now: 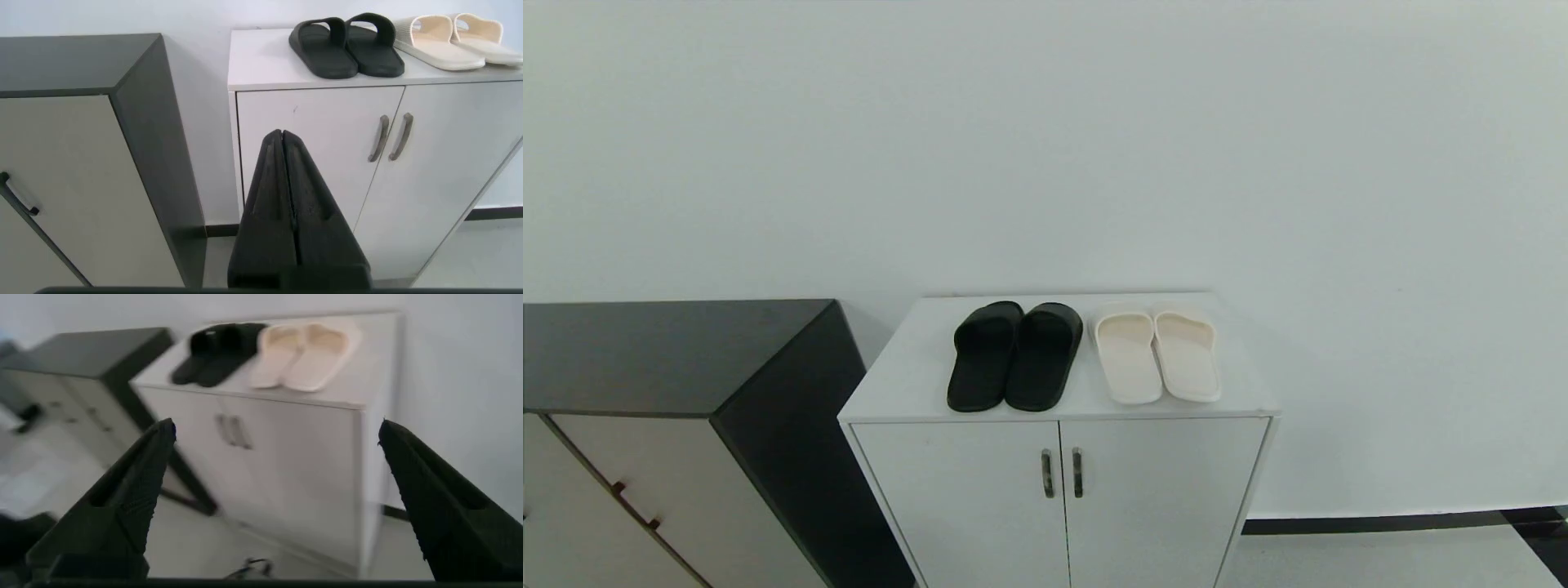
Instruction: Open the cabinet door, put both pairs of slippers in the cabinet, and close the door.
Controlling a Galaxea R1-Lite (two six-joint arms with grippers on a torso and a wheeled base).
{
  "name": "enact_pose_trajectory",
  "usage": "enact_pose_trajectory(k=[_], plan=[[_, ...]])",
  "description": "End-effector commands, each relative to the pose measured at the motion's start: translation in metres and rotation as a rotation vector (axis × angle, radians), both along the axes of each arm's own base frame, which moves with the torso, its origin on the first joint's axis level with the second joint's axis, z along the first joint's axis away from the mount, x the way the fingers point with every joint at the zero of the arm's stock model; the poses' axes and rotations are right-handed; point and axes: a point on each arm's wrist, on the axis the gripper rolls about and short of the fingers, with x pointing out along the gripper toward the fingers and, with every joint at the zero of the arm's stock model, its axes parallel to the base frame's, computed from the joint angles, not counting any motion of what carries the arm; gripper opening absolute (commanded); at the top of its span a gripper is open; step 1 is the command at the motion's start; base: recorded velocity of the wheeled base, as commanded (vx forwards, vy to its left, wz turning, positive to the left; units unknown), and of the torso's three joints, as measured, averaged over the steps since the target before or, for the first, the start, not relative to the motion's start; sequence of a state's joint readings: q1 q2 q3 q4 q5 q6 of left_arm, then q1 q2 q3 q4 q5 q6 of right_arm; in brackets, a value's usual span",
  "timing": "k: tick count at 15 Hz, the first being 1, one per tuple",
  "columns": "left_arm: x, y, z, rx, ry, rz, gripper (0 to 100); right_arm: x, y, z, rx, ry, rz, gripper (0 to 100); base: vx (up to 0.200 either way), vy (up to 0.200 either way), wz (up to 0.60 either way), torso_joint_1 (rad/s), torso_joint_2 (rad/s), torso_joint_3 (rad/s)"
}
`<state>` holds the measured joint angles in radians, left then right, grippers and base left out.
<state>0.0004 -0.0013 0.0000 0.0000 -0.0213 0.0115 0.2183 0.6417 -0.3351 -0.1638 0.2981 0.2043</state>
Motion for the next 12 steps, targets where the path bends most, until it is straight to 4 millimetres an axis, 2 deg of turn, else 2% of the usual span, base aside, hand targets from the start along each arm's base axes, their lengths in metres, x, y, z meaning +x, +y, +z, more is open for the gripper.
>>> enact_pose_trajectory(k=[1,4,8,12], plan=[[0.0,0.0,0.0,-0.001,0.001,0.001,0,0.051,0.035,0.014,0.047,0.181,0.146,100,0.0,0.0,0.0,0.0,0.0,0.0],[0.0,0.0,0.0,-0.001,0.003,0.001,0,0.093,0.071,0.009,0.035,0.214,0.152,100,0.0,0.0,0.0,0.0,0.0,0.0],[0.0,0.0,0.0,-0.001,0.003,0.001,0,0.15,0.115,-0.006,-0.011,0.233,0.016,100,0.0,0.0,0.0,0.0,0.0,0.0],[0.0,0.0,0.0,-0.002,0.001,0.001,0,0.197,0.148,-0.002,-0.024,0.196,-0.093,100,0.0,0.0,0.0,0.0,0.0,0.0]])
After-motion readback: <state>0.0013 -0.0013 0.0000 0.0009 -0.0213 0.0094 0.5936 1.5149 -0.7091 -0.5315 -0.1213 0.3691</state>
